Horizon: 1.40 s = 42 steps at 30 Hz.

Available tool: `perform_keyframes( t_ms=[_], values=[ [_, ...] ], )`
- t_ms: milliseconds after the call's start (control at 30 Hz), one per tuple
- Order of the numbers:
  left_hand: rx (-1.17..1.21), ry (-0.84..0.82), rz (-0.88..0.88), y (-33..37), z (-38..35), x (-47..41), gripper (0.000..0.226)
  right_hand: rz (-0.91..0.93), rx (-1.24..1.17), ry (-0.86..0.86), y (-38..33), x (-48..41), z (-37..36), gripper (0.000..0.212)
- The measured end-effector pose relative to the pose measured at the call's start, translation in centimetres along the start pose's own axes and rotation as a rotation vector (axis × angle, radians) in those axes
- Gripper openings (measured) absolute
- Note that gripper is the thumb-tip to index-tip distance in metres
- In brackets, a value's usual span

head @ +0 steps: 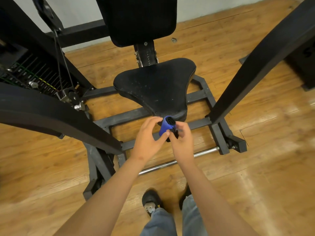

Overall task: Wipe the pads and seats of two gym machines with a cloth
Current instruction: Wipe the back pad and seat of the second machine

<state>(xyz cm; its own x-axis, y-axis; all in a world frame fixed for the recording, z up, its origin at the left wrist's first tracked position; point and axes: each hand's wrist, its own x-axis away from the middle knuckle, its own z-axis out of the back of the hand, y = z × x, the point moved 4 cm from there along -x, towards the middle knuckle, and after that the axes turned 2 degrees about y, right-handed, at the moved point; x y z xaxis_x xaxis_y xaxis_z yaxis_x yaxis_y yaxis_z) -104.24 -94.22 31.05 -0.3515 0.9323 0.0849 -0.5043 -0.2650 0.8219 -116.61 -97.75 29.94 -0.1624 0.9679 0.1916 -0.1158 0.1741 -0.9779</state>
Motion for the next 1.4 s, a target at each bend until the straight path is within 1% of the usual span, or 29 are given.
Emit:
perform_keyframes(
  t_ms=[67, 133, 200, 267, 333, 433, 567, 667, 733, 800, 833, 900, 933, 967, 1067, 1200, 1300, 1400],
  values=[
    [0.111, 0.101, 0.017, 0.9, 0.0, 1.2, 0.032, -0.004, -0.037, 0.017, -0.7, 0.2, -0.2, 0.024],
    [0.249, 0.174, 0.078, 1.4, 0.0, 2.0, 0.03, -0.011, -0.049, -0.001, -1.1, 0.3, -0.3, 0.027],
    [0.38, 0.194, 0.144, 1.5, -0.1, 2.3, 0.032, -0.016, -0.061, -0.048, -1.1, 0.3, -0.3, 0.031],
    [0.458, 0.184, 0.195, 1.3, -0.3, 2.4, 0.038, -0.046, -0.064, -0.09, -0.8, 0.5, -0.1, 0.037],
    [0.467, 0.177, 0.239, 1.0, -0.7, 2.4, 0.041, -0.052, -0.012, -0.139, -0.5, 0.6, 0.1, 0.042],
    [0.476, 0.217, 0.285, 0.7, -1.2, 1.7, 0.032, 0.019, 0.095, -0.208, -0.5, 0.5, 0.3, 0.047],
    [0.463, 0.263, 0.311, 0.2, -2.0, 0.7, 0.027, 0.008, 0.101, -0.307, -0.6, -0.4, 1.1, 0.059],
    [0.463, 0.36, 0.341, 0.2, -3.3, 0.5, 0.023, 0.024, 0.149, -0.373, -0.5, -1.5, 1.5, 0.062],
    [0.454, 0.43, 0.362, 0.3, -3.9, 0.3, 0.022, 0.1, 0.22, -0.324, -0.8, -2.5, 1.8, 0.05],
    [0.491, 0.536, 0.405, 0.3, -4.3, 0.3, 0.022, 0.17, 0.298, -0.19, -1.0, -4.2, 2.4, 0.035],
    [0.539, 0.616, 0.439, 0.2, -4.5, 0.5, 0.023, 0.192, 0.325, -0.13, -1.1, -5.2, 2.7, 0.031],
    [0.647, 0.793, 0.508, -0.3, -4.9, 1.1, 0.022, 0.23, 0.388, -0.064, -0.9, -7.4, 3.3, 0.026],
    [0.689, 0.853, 0.534, -0.5, -5.1, 1.3, 0.022, 0.248, 0.438, -0.052, -0.7, -8.4, 3.4, 0.024],
    [0.715, 0.872, 0.551, -0.6, -5.4, 1.4, 0.023, 0.272, 0.488, -0.046, -0.4, -9.3, 3.4, 0.022],
    [0.685, 0.79, 0.524, -0.3, -5.9, 1.2, 0.028, 0.33, 0.56, -0.058, -0.1, -11.2, 2.4, 0.023],
    [0.57, 0.712, 0.471, -0.7, -5.3, 0.8, 0.031, 0.383, 0.57, -0.039, -0.3, -12.9, 0.6, 0.026],
    [0.541, 0.661, 0.475, -1.8, -5.0, 0.1, 0.036, 0.337, 0.628, 0.016, -0.1, -14.0, -0.8, 0.026],
    [0.548, 0.654, 0.502, -3.2, -4.6, -0.7, 0.033, 0.305, 0.694, 0.079, 0.6, -13.8, -1.5, 0.027]
  ],
)
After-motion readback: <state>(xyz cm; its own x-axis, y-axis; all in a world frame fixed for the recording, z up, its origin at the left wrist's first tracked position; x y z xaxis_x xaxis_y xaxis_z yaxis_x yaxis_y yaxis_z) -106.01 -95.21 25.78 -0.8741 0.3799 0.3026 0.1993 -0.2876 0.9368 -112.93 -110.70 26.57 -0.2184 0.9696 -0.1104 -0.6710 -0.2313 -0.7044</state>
